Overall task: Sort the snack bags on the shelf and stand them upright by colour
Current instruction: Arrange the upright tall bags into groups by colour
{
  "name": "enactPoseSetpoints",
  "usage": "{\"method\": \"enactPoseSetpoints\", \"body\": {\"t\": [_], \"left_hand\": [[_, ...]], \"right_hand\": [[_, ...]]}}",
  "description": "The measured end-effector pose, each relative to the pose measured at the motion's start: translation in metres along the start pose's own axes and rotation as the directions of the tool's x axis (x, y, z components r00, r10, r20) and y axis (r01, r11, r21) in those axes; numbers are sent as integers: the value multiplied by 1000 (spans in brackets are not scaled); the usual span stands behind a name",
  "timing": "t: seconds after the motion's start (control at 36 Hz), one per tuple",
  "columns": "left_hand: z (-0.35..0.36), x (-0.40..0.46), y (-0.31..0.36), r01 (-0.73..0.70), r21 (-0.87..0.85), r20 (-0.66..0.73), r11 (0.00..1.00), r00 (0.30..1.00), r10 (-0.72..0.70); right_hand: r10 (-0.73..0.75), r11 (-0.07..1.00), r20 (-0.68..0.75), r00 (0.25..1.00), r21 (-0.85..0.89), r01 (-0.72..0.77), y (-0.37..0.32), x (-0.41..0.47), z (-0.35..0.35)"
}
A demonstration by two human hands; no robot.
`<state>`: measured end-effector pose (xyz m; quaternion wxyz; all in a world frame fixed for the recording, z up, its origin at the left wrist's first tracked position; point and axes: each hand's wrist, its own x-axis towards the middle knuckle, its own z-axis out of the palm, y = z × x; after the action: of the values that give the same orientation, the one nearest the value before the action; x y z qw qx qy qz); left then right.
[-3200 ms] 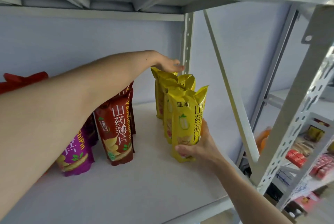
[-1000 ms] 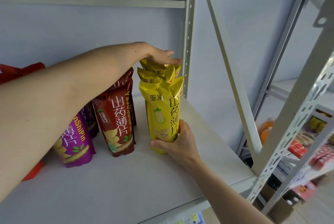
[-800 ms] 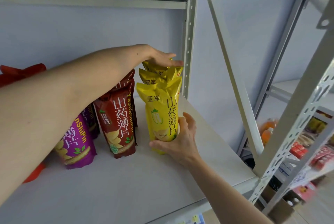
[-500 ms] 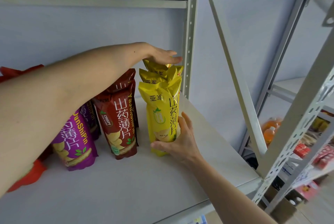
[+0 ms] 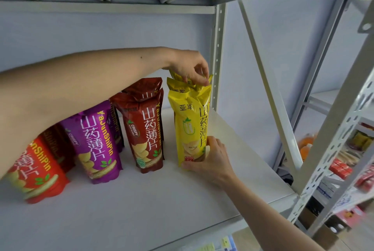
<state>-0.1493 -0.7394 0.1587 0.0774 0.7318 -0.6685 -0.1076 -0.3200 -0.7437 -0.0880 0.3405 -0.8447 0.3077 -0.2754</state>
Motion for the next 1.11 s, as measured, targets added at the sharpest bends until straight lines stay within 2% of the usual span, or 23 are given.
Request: {"method": "enactPoseSetpoints", "body": {"t": [0.08, 0.19, 0.28, 0.75, 0.81, 0.92, 0.97, 1.03, 1.11], "left_hand": [[3, 5, 2, 18, 27, -9, 999, 1000, -18], [5, 8, 7, 14, 96, 45, 995, 999, -19], [8, 10, 12, -10, 149, 15, 989, 1000, 7], [13, 36, 30, -2, 90, 32, 996, 999, -1], [9, 33, 29, -9, 56, -10, 998, 1000, 10], [-7, 23, 20, -47, -42, -294, 998, 955, 33], [-17, 22, 9, -2, -30, -400, 1000, 916, -10], [-24, 24, -5, 100, 6, -427, 995, 900, -87], [-27, 29, -25, 261, 79, -351, 962, 911, -219]], "right_hand": [[15, 1000, -22, 1000, -25, -16, 0, -2, 1], [43, 999, -28, 999, -30, -44, -1, -4, -1], [55, 998, -31, 998, -35, -56, -2, -5, -3], [111, 990, -79, 991, -76, -117, 2, -4, -8], [118, 990, -79, 990, -69, -123, 2, -5, -8], [123, 992, -84, 989, -27, -125, 2, -8, -9], [121, 992, -88, 989, -14, -122, 2, -10, -10], [118, 993, -89, 989, -9, -120, 3, -10, -10], [121, 993, -86, 989, -4, -122, 3, -10, -11]]}}
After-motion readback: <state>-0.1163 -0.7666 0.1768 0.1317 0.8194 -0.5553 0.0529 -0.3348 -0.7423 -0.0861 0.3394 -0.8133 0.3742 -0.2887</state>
